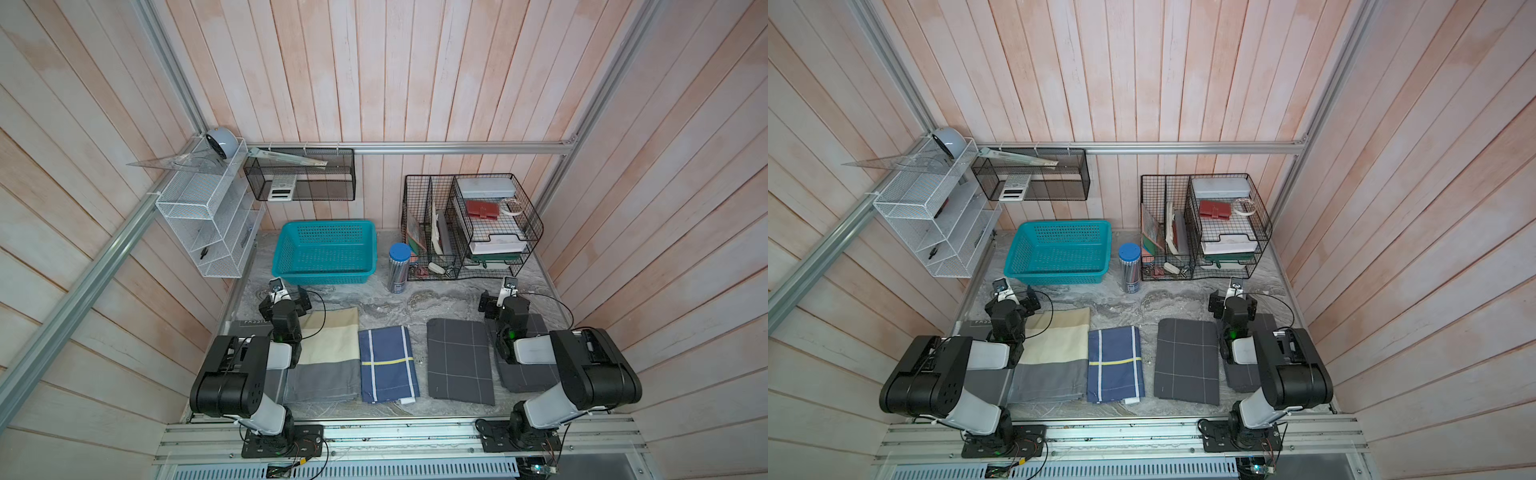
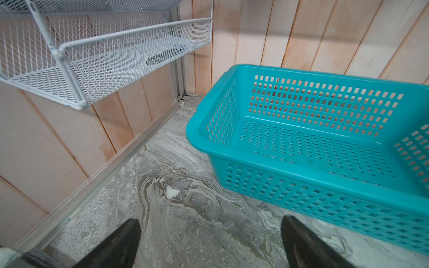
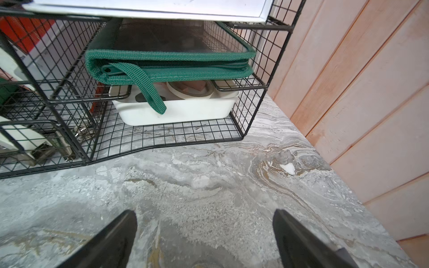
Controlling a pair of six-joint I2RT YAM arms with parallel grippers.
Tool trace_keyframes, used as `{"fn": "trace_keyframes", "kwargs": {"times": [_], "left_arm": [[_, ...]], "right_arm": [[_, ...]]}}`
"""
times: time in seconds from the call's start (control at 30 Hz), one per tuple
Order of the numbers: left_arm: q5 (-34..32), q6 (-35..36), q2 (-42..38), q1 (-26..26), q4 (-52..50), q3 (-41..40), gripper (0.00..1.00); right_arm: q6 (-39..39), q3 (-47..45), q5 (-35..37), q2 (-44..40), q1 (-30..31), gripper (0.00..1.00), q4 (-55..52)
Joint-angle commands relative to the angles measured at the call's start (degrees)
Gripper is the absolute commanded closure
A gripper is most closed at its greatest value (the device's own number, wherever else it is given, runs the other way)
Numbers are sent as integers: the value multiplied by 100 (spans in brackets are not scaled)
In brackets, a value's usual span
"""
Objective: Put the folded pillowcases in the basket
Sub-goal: Move the basket to the center of the board.
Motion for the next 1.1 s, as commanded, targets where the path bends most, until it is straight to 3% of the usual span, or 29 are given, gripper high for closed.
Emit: {"fn": "trace_keyframes", "kwargs": {"times": [0.0,0.47,0.6,0.77,0.87,0.97,1.03,1.07], "left_arm": [[-41,84,44,2,-14,73,0],[-11,64,34,28,1,52,0],[44,216,-154,-51,899,-492,0],[-1245,725,-1217,-807,1212,-1014,0],[-2172,1031,-2015,-1532,1209,-1127,0],[-2601,138,-3299,-1945,-860,-661,0],[-2127,-1080,-4163,-1933,-3488,28,0],[-2020,-1430,-4371,-1939,-4210,300,0]], "right_arm": [[41,67,75,44,-7,2,107],[13,12,51,48,16,2,213],[-282,-305,95,-260,251,2,629],[-942,-497,699,-1138,898,2,409],[-1328,-583,1735,-1907,1783,2,562],[-527,-166,1826,-3127,2386,2,-1210],[422,534,921,-3988,2389,2,-3591],[672,796,590,-4222,2380,2,-4382]]}}
